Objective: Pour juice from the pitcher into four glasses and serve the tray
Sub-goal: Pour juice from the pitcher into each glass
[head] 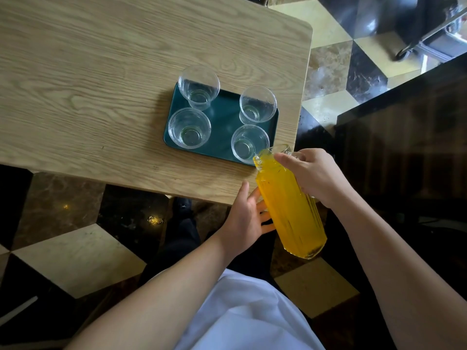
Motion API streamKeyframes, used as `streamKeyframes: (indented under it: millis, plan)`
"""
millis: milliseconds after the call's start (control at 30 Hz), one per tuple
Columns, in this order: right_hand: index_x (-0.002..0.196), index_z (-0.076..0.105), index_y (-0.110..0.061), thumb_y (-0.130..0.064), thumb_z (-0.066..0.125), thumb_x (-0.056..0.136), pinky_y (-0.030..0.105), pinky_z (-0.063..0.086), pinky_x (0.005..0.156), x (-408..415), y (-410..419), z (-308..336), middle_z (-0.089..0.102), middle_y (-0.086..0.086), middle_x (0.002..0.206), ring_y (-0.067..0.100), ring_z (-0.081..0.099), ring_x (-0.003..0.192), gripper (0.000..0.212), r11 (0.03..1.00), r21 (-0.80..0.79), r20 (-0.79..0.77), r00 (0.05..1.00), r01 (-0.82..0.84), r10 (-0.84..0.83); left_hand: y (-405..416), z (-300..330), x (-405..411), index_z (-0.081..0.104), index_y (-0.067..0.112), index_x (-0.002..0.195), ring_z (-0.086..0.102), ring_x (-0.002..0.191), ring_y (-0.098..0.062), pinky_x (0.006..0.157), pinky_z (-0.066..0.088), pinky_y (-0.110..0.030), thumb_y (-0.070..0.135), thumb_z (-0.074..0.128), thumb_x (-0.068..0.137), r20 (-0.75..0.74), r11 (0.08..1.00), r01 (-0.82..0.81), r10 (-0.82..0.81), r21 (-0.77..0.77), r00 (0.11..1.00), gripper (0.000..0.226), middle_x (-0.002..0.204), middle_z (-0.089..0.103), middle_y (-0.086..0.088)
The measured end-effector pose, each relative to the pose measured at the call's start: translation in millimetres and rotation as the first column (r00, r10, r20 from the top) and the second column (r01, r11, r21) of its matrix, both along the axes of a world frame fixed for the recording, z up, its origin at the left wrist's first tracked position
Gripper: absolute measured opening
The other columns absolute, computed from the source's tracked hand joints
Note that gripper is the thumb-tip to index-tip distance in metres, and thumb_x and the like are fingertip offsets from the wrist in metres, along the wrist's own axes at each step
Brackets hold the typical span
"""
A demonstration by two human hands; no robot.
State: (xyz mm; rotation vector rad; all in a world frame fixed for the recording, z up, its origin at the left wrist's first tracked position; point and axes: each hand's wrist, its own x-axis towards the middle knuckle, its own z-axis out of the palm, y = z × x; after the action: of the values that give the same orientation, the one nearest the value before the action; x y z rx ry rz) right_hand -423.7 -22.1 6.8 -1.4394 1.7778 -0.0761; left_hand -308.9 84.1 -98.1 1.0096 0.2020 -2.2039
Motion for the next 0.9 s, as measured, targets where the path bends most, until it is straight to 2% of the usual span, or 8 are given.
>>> streamKeyframes:
  millis: [100, 367, 500, 633, 900]
  plan:
    - [0.095, 0.066, 0.01, -0.062, 0.066, 0.089, 0.039, 0.038, 0.056, 0.6, -2.5, 0.8, 0.052, 0.008, 0.065, 0.023, 0.045, 0.058, 0.071, 1.0, -0.003, -0.018, 1.0, -0.012, 0.012, 0.1, -0.6, 0.5, 0.058, 0.04, 0.135, 0.06, 0.125, -0.031, 0.106, 0.042, -0.058, 0.073, 0.026, 0.093, -0.012, 1.0, -0.02, 0.02, 0.021, 1.0, 0.062, 0.134, 0.066, -0.007]
    - [0.096, 0.068, 0.008, -0.062, 0.067, 0.088, 0.039, 0.039, 0.058, 2.0, -6.9, 3.2, 0.055, 0.009, 0.067, 0.024, 0.047, 0.059, 0.07, 1.0, 0.015, -0.023, 1.0, -0.001, 0.002, -1.7, 0.5, -0.3, 0.059, 0.038, 0.135, 0.062, 0.122, -0.031, 0.102, 0.046, -0.058, 0.064, 0.027, 0.097, -0.05, 0.999, -0.038, 0.038, 0.012, 0.998, 0.056, 0.133, 0.066, -0.008]
    - [0.093, 0.069, 0.005, -0.059, 0.069, 0.089, 0.036, 0.038, 0.057, 2.8, -9.5, 4.8, 0.053, 0.004, 0.062, 0.017, 0.044, 0.053, 0.064, 0.999, 0.036, -0.015, 1.0, 0.014, -0.014, -2.0, 2.6, 1.4, 0.067, 0.037, 0.126, 0.064, 0.12, -0.031, 0.095, 0.051, -0.054, 0.056, 0.029, 0.098, -0.067, 0.999, -0.04, 0.04, -0.006, 0.997, 0.051, 0.131, 0.067, -0.01]
    - [0.094, 0.069, 0.004, -0.058, 0.068, 0.089, 0.037, 0.039, 0.058, 5.3, -10.7, 4.5, 0.054, 0.005, 0.064, 0.017, 0.045, 0.054, 0.062, 0.999, 0.049, -0.009, 1.0, 0.011, -0.01, -2.4, 5.1, 2.4, 0.068, 0.033, 0.125, 0.062, 0.121, -0.032, 0.095, 0.053, -0.053, 0.049, 0.031, 0.096, -0.069, 0.998, -0.042, 0.039, -0.037, 0.997, 0.05, 0.128, 0.068, -0.01]
    - [0.089, 0.069, 0.003, -0.057, 0.07, 0.089, 0.035, 0.036, 0.054, 6.0, -14.4, 3.5, 0.051, -0.001, 0.056, 0.013, 0.042, 0.048, 0.06, 0.998, 0.066, -0.011, 1.0, 0.026, -0.025, -2.5, 5.5, 3.9, 0.066, 0.033, 0.128, 0.06, 0.124, -0.032, 0.1, 0.049, -0.056, 0.051, 0.03, 0.096, -0.081, 0.999, -0.045, 0.043, -0.029, 0.996, 0.051, 0.13, 0.067, -0.01]
